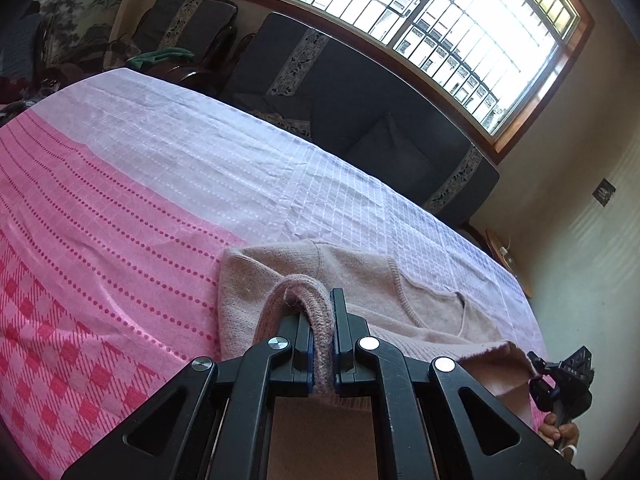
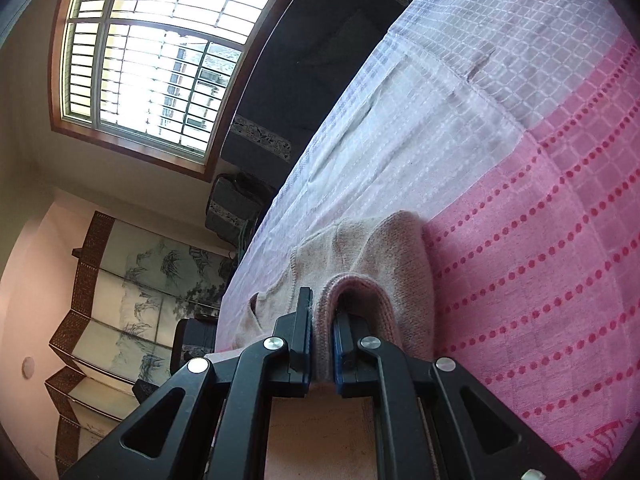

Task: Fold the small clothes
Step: 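Lay the hem down over the collar and open both grippers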

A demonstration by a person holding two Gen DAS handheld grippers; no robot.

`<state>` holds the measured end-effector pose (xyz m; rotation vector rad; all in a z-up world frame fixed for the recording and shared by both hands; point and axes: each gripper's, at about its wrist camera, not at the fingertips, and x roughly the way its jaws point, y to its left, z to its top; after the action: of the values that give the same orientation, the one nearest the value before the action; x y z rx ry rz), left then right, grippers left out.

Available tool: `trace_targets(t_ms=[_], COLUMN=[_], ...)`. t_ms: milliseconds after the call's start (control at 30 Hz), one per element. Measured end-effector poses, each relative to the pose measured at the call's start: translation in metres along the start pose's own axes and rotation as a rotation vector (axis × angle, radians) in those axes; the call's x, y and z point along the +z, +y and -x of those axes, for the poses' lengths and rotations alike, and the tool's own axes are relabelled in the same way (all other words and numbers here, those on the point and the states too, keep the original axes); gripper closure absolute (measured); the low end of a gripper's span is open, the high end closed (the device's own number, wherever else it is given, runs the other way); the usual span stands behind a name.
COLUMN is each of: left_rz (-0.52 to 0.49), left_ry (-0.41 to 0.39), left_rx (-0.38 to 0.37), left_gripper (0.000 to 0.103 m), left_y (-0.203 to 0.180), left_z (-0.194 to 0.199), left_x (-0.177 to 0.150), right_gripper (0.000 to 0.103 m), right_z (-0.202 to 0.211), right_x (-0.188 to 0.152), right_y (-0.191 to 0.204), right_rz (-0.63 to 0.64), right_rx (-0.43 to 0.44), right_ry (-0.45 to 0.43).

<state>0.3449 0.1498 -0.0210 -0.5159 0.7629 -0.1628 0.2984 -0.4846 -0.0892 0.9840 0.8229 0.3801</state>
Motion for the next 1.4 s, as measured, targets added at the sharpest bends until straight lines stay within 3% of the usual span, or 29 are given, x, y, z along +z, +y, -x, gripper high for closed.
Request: trace_targets(t_ms=[400,867,1200,1267,1300,1333,1400], left_rz=[0.031,0.11,0.192,0.197,0.195,0.199,0.224], left_ry=[0.043,0.094,0.1,0.081,0.063,0.045,-0.012], left_rx=[0.024,-0.007,-0.052,-0.042,-0.033,-0.028,-0.033], left_gripper=[0.094,0.088,0.084,0.079,0.067,0.045,0.033], left_y=[0.009,0.013,0.021,0.021,0.021,0.023,0.027], left_z=[-0.021,-0.026,-0.023,-0.02,-0.017,-0.014,-0.003], left_x=[0.0,0.009,0.018,0.02,0.021,0.023,0.025], right_gripper=[0.094,0.091,0.07,0.069,0.066,0.059,0.053], right_z=[-0.01,-0.012,0.002,0.006,0.008,0.011,0.018], right_x=[0.001,0.002,0.008,0.007,0.006,0.005,0.002], right_y=[-0.005,-0.013,-0.018,-0.018,-0.018,-0.018,-0.018], right_rz=[-0.019,-0.094,-0.154,-0.158,-0.16,-0.16,-0.152], right_rx=[-0.024,-0.011,0.04,0.045,0.051,0.056,0.063], right_ry=[-0.001,-0.001,-0.056,-0.061,-0.063,-0.066,-0.076])
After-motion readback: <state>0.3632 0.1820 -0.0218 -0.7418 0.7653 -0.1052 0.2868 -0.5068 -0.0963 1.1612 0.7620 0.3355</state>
